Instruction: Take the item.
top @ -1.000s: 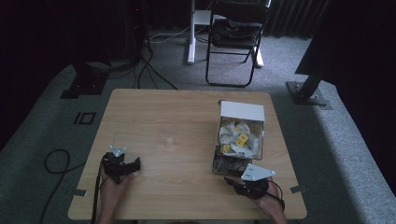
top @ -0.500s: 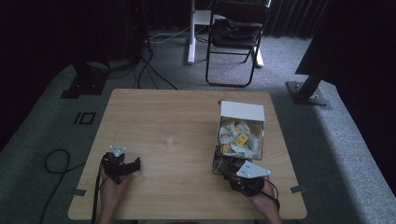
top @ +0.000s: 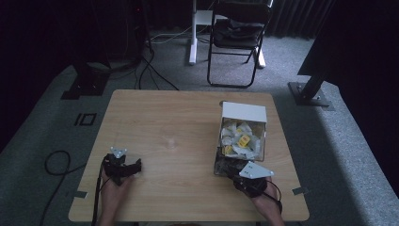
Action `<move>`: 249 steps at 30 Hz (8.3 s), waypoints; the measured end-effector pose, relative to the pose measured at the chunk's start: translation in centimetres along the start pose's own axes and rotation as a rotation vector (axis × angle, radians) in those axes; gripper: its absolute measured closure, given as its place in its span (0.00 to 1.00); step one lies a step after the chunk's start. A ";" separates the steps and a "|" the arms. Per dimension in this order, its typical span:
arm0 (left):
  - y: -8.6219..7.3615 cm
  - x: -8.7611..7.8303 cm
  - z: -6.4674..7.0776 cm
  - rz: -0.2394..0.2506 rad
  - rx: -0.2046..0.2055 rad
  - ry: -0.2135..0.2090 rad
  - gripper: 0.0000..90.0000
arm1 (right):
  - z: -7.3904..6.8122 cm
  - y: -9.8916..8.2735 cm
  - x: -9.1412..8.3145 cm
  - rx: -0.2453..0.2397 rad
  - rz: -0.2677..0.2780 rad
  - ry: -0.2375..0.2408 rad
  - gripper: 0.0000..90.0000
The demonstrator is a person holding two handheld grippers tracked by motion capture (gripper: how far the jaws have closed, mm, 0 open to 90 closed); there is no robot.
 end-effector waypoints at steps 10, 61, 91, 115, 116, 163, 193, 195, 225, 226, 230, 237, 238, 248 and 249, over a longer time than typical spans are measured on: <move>0.0 0.0 0.0 0.001 0.000 0.000 0.12 | 0.2 0.3 -0.2 0.001 0.008 -0.024 0.92; 0.0 0.0 0.0 0.000 0.000 0.000 0.12 | -0.5 2.1 -1.2 -0.005 0.080 -0.047 1.00; 0.0 0.0 0.0 0.000 0.000 0.000 0.12 | -2.8 4.2 -1.4 -0.044 0.114 -0.004 1.00; 0.0 0.0 0.0 0.000 0.000 0.000 0.12 | -4.9 6.3 0.2 -0.067 0.129 0.047 1.00; 0.0 0.0 0.0 0.000 0.000 0.000 0.12 | -5.0 6.4 0.2 -0.066 0.128 0.048 1.00; 0.0 0.0 0.0 0.000 0.000 0.000 0.12 | -7.2 10.2 4.9 -0.061 0.132 0.072 1.00; 0.0 0.0 0.0 0.000 0.000 0.000 0.12 | -7.9 12.9 6.6 -0.055 0.156 0.098 1.00; 0.0 0.0 0.0 0.000 0.000 0.000 0.12 | -7.9 13.0 6.8 -0.049 0.157 0.100 1.00; 0.0 0.0 0.0 -0.001 0.000 0.000 0.12 | -6.8 14.7 9.6 -0.011 0.168 0.071 1.00; 0.0 0.0 0.0 0.000 0.000 0.000 0.12 | -6.8 14.7 9.7 -0.011 0.168 0.070 1.00; 0.0 0.0 0.0 -0.002 0.001 0.000 0.12 | -6.8 14.8 10.2 0.006 0.170 0.069 1.00; 0.0 0.0 0.0 -0.002 0.001 -0.001 0.12 | -6.5 14.8 10.9 0.028 0.171 0.053 1.00; 0.0 0.0 0.0 -0.001 0.000 0.000 0.12 | -6.4 14.8 11.0 0.030 0.170 0.050 1.00; 0.0 0.0 0.0 -0.001 0.000 0.000 0.12 | -5.7 14.5 12.1 0.063 0.157 0.031 1.00; 0.0 0.0 0.0 -0.001 0.000 0.000 0.12 | -5.7 14.5 12.1 0.067 0.160 0.030 1.00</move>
Point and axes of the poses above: each handheld gripper's, and its own axes: x roughly forward along the jaws, y roughly out of its top, z roughly to its right, the point moved 5 cm from there along x, roughly forward along the jaws, and after that the axes turned 3 degrees about z, right-handed, at the moved point
